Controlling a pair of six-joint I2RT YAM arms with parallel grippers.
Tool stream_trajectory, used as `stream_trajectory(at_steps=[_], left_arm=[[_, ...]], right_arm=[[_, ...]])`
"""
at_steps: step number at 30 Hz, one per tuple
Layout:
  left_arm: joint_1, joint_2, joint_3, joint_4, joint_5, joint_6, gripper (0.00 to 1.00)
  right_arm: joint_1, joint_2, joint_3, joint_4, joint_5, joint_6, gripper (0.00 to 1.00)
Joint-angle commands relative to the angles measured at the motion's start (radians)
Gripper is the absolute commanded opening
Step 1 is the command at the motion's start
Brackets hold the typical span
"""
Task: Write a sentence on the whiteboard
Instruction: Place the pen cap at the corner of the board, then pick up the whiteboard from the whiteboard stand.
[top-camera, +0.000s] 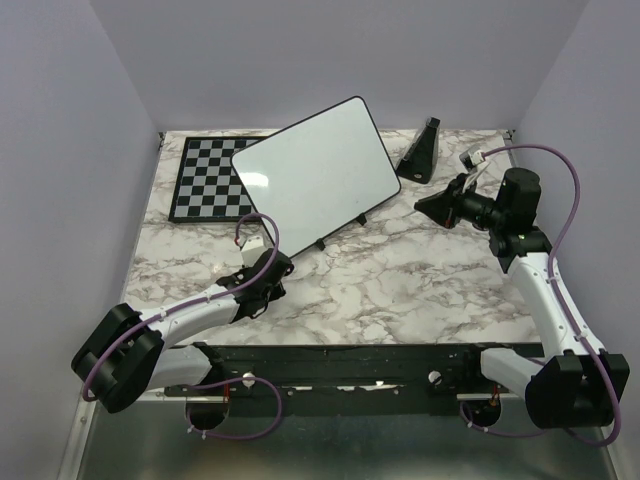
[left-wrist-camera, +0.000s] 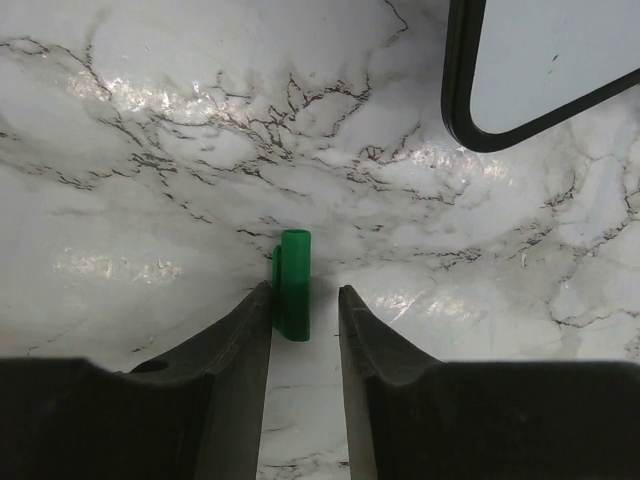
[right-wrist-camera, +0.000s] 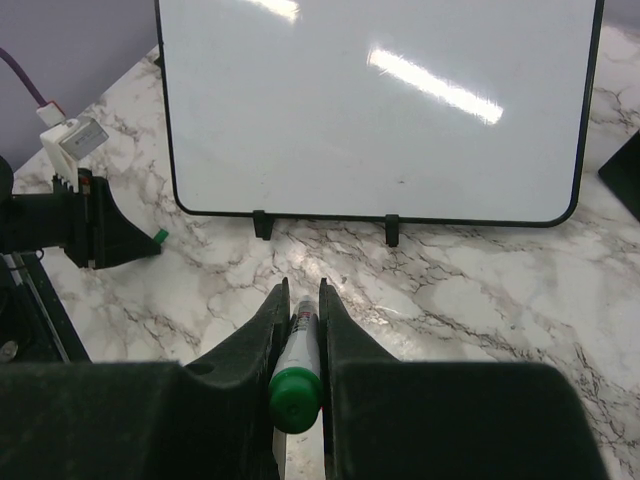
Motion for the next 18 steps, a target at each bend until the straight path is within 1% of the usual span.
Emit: stream_trajectory(at_steps=[1,4,5,7,8,10,11,13,14,16,17,18], left_arm=[[0.007,-0.006,0.011,-0.054,-0.026,-0.009,0.42],[0.007,-0.032,0.02,-0.071,-0.011,-0.001,0.5],[0.007,-0.042,0.029,-0.079,-0.006,-0.001,0.55],[0.007,-0.083,0.038,-0.103,0.009,0.011,0.59],[0.007,-0.101,0.05,-0.114,0.023,0.013,0.63],[0.008,-0.167,0.064,-0.145,0.039,0.032,0.68],[0.007,-0.19,0.08,-0.154,0.049,0.042,0.73],[0.008,-0.258,0.1,-0.189,0.051,0.061,0.79],[0.01,-0.279,0.122,-0.2,0.054,0.095,0.86],[0.031,-0.338,0.146,-0.212,0.088,0.156,0.93],[0.043,-0.361,0.161,-0.199,0.127,0.26,0.99],[0.063,-0.405,0.163,-0.155,0.238,0.31,0.99]], right_arm=[[-0.006,0.007,-0.007,-0.008,-0.025,-0.015,0.01],[-0.006,0.01,-0.008,-0.01,-0.028,-0.015,0.01],[-0.006,0.01,-0.008,-0.008,-0.031,-0.015,0.01],[-0.006,0.01,-0.008,-0.01,-0.034,-0.015,0.01],[-0.006,0.013,-0.008,-0.01,-0.042,-0.015,0.01],[-0.006,0.016,-0.008,-0.01,-0.051,-0.015,0.01],[-0.006,0.019,-0.007,-0.01,-0.056,-0.015,0.0],[-0.006,0.021,-0.008,-0.016,-0.08,-0.047,0.01],[-0.028,0.022,-0.008,-0.018,-0.089,-0.053,0.0],[-0.028,0.026,-0.007,-0.022,-0.112,-0.064,0.01],[-0.028,0.026,-0.008,-0.022,-0.122,-0.067,0.01],[-0.028,0.026,-0.007,-0.024,-0.134,-0.073,0.01]])
